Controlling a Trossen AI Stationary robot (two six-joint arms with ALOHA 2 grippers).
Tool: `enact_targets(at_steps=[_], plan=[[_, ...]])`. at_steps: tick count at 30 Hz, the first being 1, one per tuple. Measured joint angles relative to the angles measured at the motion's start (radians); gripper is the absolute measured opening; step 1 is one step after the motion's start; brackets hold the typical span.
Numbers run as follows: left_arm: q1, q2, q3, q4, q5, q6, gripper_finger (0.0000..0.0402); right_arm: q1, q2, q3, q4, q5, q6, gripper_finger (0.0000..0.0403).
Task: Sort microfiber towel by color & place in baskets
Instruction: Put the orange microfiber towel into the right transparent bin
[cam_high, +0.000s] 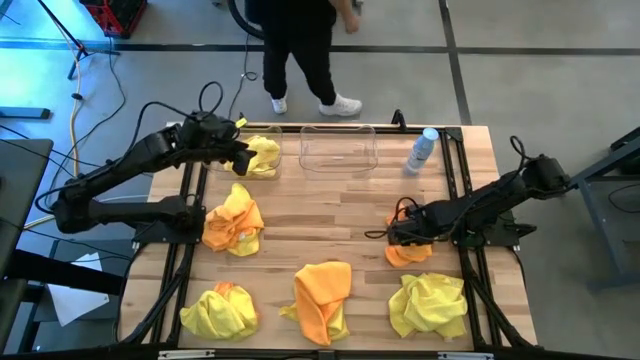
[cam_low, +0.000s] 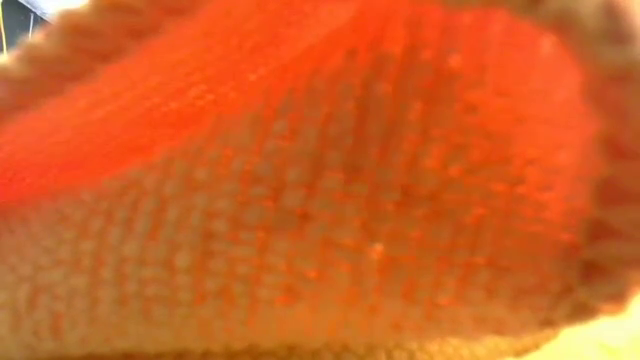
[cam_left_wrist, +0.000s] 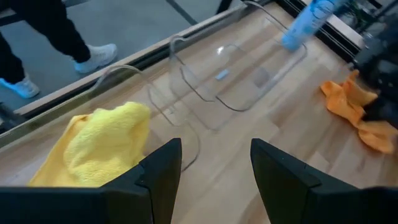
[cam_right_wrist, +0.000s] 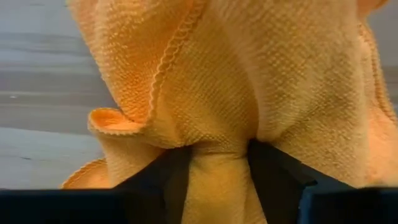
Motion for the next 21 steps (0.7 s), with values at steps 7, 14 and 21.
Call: enact_targets(at_steps=[7, 14, 21], plan=[[-0.045, -0.052, 0.0, 0.0, 0.048, 0.036, 0.0181, -0.001, 0.009, 0.043, 0.001, 0.097, -0.054, 0.0017], [-0.048, -0.144, 0.0, 0.0, 0.049, 0.07, 0.0181, -0.01, 0.012, 0.24, -0.083, 0.296, -0.187, 0.0006], [-0.047, -0.195, 0.0, -0.003, 0.048, 0.102, 0.0181, -0.056, 0.011, 0.565, -0.228, 0.478, -0.415, 0.0004]])
